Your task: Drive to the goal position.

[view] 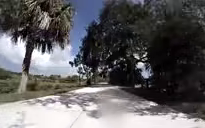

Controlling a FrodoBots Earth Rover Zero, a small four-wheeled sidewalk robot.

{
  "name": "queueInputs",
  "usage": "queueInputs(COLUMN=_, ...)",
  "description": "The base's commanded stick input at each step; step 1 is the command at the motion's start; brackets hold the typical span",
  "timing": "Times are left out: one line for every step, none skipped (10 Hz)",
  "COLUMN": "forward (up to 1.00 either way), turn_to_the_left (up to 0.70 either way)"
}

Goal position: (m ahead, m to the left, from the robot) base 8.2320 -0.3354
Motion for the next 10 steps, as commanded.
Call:
queueInputs(forward=0.85, turn_to_the_left=0.0)
queueInputs(forward=0.85, turn_to_the_left=0.0)
queueInputs(forward=0.85, turn_to_the_left=0.0)
queueInputs(forward=0.85, turn_to_the_left=0.0)
queueInputs(forward=0.85, turn_to_the_left=0.0)
queueInputs(forward=0.85, turn_to_the_left=0.0)
queueInputs(forward=0.85, turn_to_the_left=0.0)
queueInputs(forward=0.85, turn_to_the_left=0.0)
queueInputs(forward=0.85, turn_to_the_left=0.0)
queueInputs(forward=0.85, turn_to_the_left=0.0)
